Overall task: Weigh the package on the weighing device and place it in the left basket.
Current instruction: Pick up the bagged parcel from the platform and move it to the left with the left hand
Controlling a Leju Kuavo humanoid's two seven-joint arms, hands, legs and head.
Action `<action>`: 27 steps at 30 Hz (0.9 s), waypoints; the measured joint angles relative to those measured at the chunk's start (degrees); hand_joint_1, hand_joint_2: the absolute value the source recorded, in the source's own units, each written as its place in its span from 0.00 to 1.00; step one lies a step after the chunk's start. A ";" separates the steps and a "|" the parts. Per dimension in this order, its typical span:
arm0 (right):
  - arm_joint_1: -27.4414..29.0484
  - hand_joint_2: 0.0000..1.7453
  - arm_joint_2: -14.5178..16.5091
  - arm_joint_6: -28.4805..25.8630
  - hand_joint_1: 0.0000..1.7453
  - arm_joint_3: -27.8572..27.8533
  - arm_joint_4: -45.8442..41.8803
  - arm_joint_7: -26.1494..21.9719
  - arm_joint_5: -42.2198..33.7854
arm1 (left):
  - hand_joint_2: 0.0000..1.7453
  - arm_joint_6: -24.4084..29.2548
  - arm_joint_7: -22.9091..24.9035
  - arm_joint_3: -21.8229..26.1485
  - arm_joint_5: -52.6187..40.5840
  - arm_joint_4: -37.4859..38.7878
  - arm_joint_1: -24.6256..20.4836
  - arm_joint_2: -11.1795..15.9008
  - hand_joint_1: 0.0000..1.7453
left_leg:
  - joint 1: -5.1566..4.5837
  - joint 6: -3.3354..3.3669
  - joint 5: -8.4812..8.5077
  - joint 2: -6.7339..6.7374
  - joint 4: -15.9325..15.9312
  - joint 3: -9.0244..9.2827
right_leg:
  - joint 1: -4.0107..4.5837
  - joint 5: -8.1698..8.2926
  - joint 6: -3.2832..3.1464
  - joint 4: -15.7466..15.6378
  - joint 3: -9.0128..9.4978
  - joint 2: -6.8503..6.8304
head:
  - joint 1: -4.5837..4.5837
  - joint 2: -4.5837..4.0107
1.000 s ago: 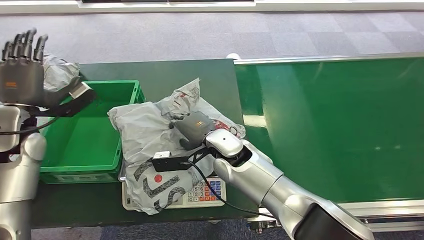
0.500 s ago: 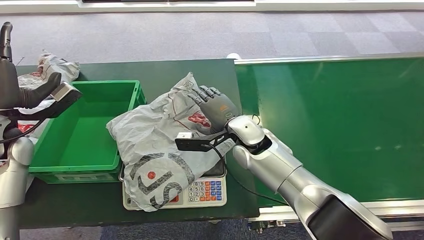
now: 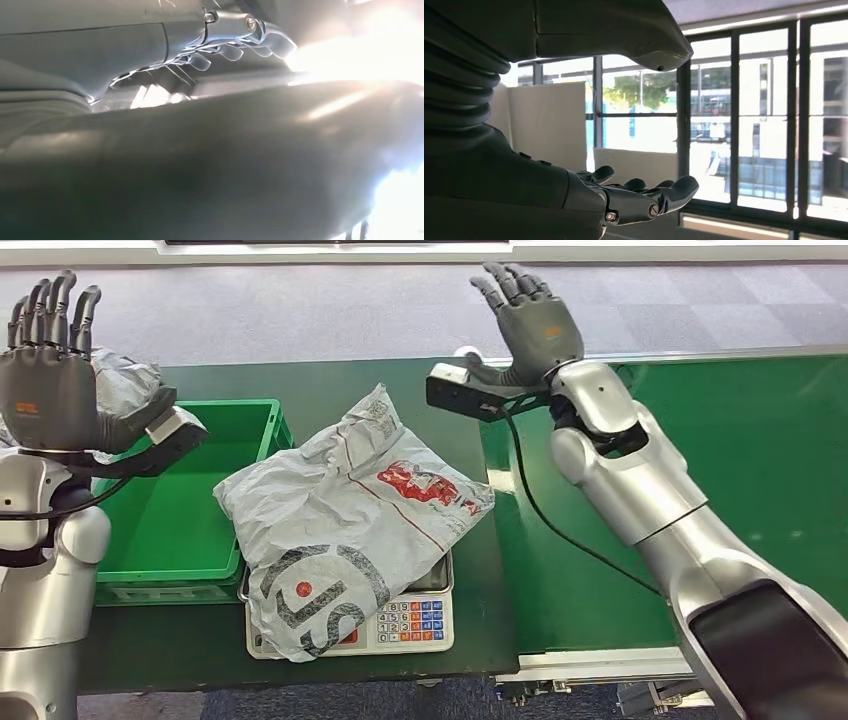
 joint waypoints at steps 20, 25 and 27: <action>29.34 1.00 -19.29 -1.19 0.00 -9.96 -22.37 -3.63 -2.55 | 1.00 -49.80 -0.45 -35.80 30.38 14.62 -36.08 6.19 0.00 | 0.09 0.04 0.00 -0.04 0.11 -0.24 | 0.14 0.06 0.09 -0.03 -0.19 -0.01 | 0.00 0.00; 43.68 1.00 -20.91 -5.67 0.00 -13.77 -30.11 -3.93 -1.72 | 1.00 -55.15 4.99 -47.20 46.88 15.21 -42.92 8.66 0.00 | 0.13 0.05 -0.02 -0.42 0.04 -0.34 | 0.12 -0.05 0.08 -0.05 -0.09 -0.41 | 0.01 0.00; 48.64 1.00 -20.83 -6.92 0.00 -15.26 -32.75 -4.25 -0.53 | 1.00 -53.62 4.74 -51.47 49.94 15.70 -43.60 9.73 0.00 | 0.11 0.06 -0.04 -0.33 -0.01 -0.33 | 0.05 -0.06 0.08 -0.05 -0.12 -0.33 | 0.01 0.00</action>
